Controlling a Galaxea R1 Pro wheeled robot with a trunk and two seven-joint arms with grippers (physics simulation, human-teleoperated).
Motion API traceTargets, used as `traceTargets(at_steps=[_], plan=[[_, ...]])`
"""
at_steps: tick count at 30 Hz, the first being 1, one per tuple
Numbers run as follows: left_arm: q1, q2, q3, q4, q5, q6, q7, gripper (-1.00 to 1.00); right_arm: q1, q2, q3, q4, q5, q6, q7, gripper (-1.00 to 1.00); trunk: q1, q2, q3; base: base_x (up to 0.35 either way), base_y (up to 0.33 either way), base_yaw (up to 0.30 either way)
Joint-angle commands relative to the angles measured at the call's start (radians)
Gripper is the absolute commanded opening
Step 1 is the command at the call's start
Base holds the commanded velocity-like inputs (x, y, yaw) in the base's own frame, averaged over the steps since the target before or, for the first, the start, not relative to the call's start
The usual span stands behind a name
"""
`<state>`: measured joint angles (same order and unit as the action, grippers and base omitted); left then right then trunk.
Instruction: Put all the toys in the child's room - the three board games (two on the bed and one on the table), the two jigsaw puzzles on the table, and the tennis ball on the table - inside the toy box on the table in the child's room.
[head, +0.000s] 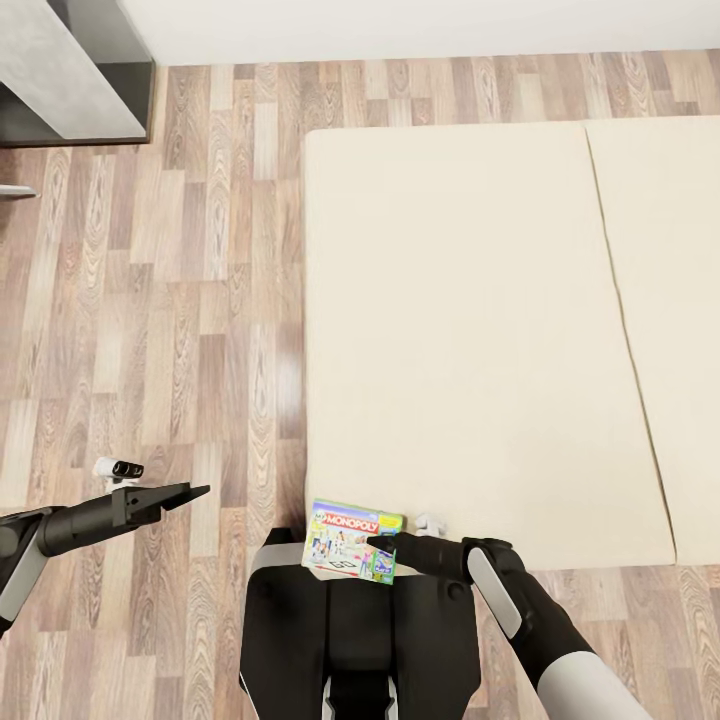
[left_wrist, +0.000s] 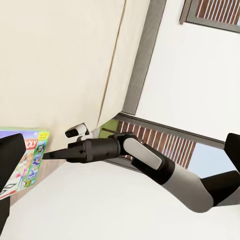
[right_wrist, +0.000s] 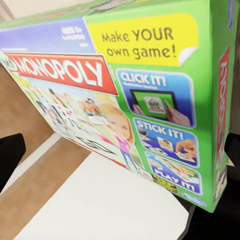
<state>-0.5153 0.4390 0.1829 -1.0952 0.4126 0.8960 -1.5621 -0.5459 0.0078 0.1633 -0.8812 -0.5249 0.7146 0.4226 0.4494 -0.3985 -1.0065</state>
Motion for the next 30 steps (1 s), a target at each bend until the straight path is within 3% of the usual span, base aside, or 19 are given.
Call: traceTargets(at_steps=[1, 30], plan=[[0.000, 0.000, 0.000, 0.000, 0.000, 0.011, -0.003, 1.00, 0.000, 0.000, -0.001, -0.001, -0.001, 0.005, 0.001, 1.00, 0.001, -0.002, -0.001, 0.000, 0.072, 0.000], [0.000, 0.000, 0.000, 0.000, 0.000, 0.011, -0.004, 1.00, 0.000, 0.001, -0.001, -0.001, -0.001, 0.005, 0.001, 1.00, 0.001, -0.002, -0.001, 0.000, 0.043, 0.000]])
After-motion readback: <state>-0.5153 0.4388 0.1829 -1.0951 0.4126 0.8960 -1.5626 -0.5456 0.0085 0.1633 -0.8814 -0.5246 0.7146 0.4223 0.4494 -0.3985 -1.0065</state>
